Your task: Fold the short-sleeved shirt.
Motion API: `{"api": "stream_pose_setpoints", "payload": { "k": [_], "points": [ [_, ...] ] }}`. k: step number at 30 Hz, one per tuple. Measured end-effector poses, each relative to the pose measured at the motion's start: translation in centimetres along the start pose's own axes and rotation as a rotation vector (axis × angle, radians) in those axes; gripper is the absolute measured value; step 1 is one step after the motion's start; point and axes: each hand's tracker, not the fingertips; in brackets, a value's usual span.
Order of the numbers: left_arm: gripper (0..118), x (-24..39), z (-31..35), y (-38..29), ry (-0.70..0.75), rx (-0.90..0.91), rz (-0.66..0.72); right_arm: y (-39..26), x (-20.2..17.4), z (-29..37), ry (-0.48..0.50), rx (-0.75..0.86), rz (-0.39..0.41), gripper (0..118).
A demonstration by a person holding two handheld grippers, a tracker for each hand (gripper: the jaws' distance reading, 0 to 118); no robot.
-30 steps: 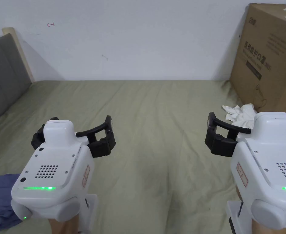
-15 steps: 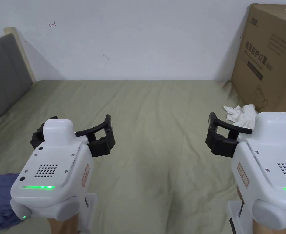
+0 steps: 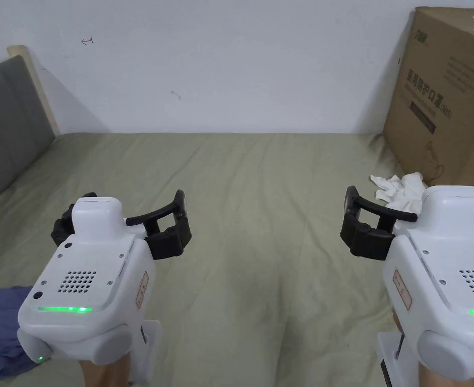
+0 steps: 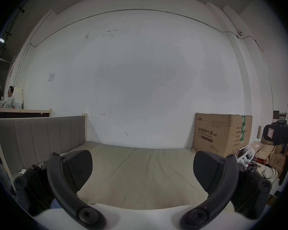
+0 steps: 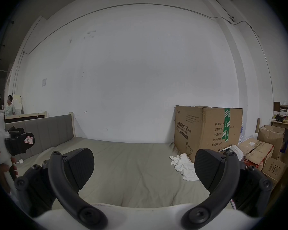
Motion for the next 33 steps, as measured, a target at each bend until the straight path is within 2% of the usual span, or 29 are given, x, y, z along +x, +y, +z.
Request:
{"api": "stream_pose_setpoints", "payload": {
  "k": [33],
  "points": [
    [118,-0.28,0.22,0.11,0.01,-0.012,-0.002,0.25,0.06,0.22,0.007,-0.004,0.002,118]
  ]
}}
